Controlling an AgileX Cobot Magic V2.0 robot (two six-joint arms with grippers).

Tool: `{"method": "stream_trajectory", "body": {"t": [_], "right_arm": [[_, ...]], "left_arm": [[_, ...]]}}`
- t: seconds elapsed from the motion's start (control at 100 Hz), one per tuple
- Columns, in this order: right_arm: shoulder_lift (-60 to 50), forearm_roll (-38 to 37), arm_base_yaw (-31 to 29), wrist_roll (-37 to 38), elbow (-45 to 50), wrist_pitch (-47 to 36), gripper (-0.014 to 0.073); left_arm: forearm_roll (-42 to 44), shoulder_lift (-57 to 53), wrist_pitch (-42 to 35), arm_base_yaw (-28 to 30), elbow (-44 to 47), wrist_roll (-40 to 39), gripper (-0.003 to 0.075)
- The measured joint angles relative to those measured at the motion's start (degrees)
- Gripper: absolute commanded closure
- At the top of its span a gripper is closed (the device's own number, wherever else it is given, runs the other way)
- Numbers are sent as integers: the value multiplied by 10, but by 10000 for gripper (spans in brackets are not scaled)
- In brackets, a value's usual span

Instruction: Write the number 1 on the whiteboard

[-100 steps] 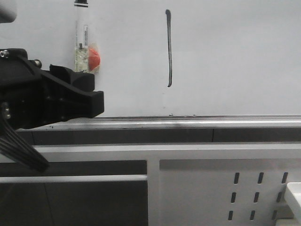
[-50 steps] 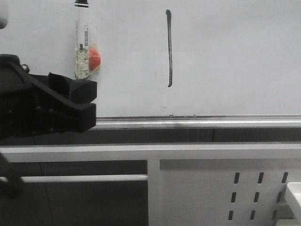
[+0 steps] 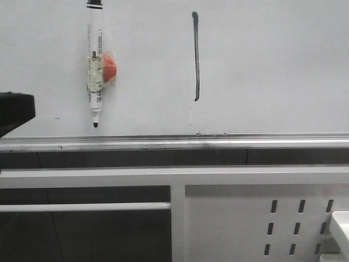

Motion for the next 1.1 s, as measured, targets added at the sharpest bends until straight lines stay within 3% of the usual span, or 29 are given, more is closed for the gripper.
{"method": "stream_trajectory", "body": {"t": [0.18, 0.36, 0.62, 0.78, 0.99, 1.1], "right_arm": [[-88, 29, 0, 0, 188, -121, 652], [-108, 31, 0, 0, 301, -171, 652], [-108, 31, 0, 0, 313, -226, 652], [-108, 31, 0, 0, 313, -229, 652], [-108, 31, 0, 0, 313, -230, 652], [-108, 31, 0, 0, 313, -230, 652]], "left_arm": [[9, -2, 0, 0, 16, 0, 740], [27, -2, 0, 0, 17, 0, 740], [28, -2, 0, 0, 15, 19, 740], [26, -8, 22, 0, -7, 87, 740], [-29, -61, 99, 1, -57, 162, 740], [-50, -114, 215, 11, -102, 220, 740]]}}
